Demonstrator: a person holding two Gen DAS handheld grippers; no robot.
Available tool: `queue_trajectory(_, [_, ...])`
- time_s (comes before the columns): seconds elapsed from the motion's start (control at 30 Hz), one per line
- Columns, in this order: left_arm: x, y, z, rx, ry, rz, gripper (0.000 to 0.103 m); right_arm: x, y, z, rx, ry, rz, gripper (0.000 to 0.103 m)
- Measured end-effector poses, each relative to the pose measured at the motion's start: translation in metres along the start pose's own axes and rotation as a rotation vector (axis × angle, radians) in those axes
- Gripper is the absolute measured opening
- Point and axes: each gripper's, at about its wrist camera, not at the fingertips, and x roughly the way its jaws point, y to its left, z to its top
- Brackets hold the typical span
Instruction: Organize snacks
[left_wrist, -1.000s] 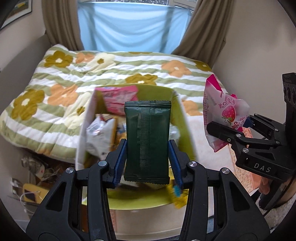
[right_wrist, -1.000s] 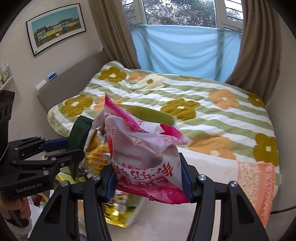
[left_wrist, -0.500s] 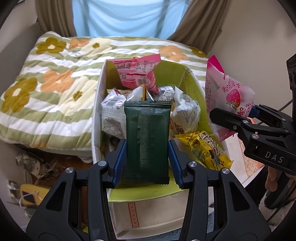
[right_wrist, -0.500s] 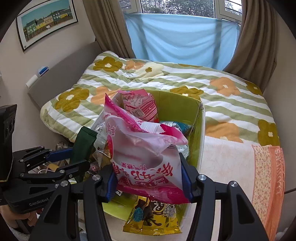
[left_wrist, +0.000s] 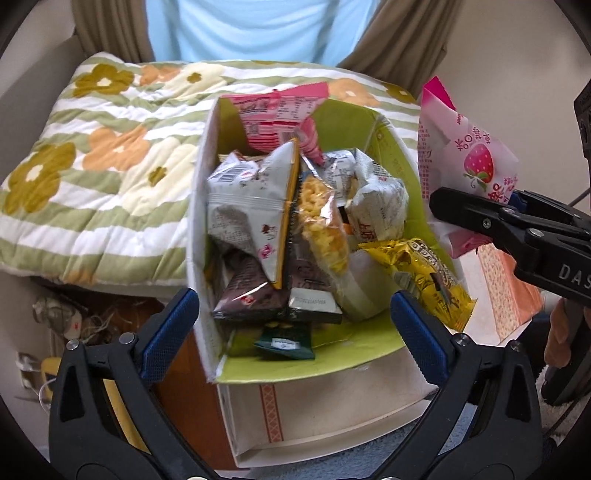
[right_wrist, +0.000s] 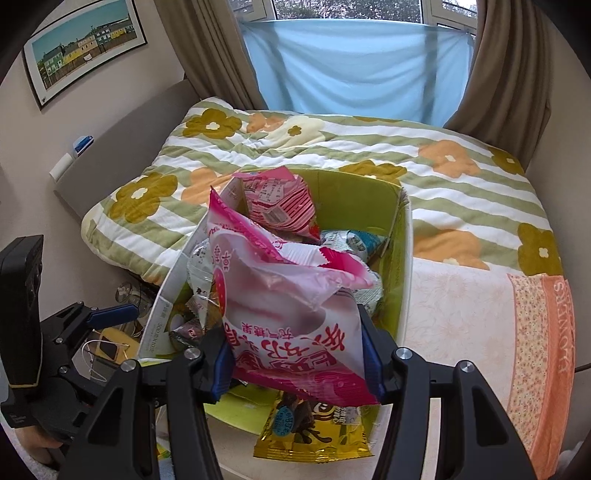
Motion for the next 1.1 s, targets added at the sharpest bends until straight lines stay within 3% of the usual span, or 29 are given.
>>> queue_trajectory(0.4, [-0.020,0.012,-0.009,0.000,-0.037,0.049,0.103,0.008,0.024,0.004,0.018,0.022,0.063,0.055])
queue_trajectory(0.5, [-0.020,0.015,-0.013,0.001,-0.034,0.058,0.103,0.007,0.026,0.004,0.032,0.011,0.084,0.071])
queue_trajectory(0.57, [-0.019,0.016,-0.015,0.003,-0.028,0.059,0.102,0.002,0.026,0.003,0.041,-0.023,0.092,0.092])
queue_trajectory(0.83, [-0.023,0.010,-0.025,-0.005,-0.025,0.077,0.102,-0.010,0.016,-0.007,0.086,-0.078,0.068,0.093])
queue_trajectory(1.1, [-0.068,-0.029,-0.037,-0.002,-0.131,0.126,0.103,-0.055,0.004,-0.022,0.071,-0.159,0.086,0.093])
